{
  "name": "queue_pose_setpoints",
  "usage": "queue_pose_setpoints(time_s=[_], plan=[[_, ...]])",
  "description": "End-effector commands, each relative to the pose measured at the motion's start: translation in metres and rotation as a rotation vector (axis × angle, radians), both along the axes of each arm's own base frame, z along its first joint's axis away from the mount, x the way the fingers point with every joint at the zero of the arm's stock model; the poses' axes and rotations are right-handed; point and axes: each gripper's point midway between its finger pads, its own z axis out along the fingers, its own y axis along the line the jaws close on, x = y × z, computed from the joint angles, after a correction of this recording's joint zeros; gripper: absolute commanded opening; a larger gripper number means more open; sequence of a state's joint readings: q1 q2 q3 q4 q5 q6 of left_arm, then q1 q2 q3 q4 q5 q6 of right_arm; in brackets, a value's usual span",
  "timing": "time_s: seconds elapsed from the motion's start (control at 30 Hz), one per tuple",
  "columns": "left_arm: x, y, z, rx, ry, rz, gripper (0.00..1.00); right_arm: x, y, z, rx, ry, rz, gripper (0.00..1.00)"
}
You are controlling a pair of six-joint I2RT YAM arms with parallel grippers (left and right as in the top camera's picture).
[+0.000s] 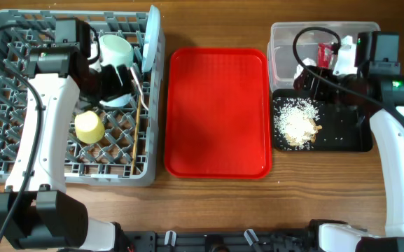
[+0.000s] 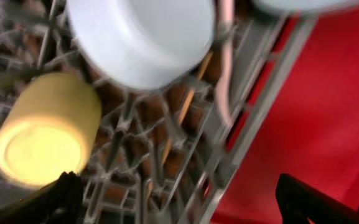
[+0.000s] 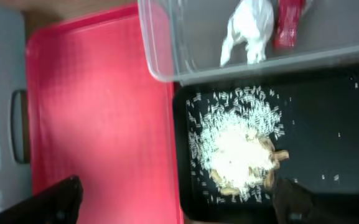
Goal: Sort waste into correct bins and load items into the dishwasher rack
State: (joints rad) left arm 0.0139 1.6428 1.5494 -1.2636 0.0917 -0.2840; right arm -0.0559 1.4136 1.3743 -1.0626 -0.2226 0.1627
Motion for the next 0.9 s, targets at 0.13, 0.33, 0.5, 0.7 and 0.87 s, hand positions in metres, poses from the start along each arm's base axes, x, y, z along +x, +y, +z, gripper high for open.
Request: queue_pose_setpoints(time_s=[0.13,0.33,0.5,0.7,0.87], plan=[[-0.048,0.000,0.008,0.044,-0.157,-0.004,1.00,-0.055,-0.004,0.027,-0.035,-0.225,-0.038,0.96],[-0.112,-0.002,0.024,0.022,-0.588,0.005,1.00,-0.112,-0.018,0.075,-0.123,-0.518,-0.115,1.00],[-0.142,-0.002,0.039,0.021,-0.666,0.006,1.00,-0.113,-0.018,0.076,-0.122,-0.525,-0.116,1.00],[-0.146,-0.002,0.034,0.021,-0.639,0.006,1.00,-0.107,-0.019,0.069,-0.123,-0.489,-0.113,1.00],[-0.147,-0.002,0.033,0.021,-0.635,0.006,1.00,-0.110,-0.022,0.065,-0.140,-0.487,-0.123,1.00]])
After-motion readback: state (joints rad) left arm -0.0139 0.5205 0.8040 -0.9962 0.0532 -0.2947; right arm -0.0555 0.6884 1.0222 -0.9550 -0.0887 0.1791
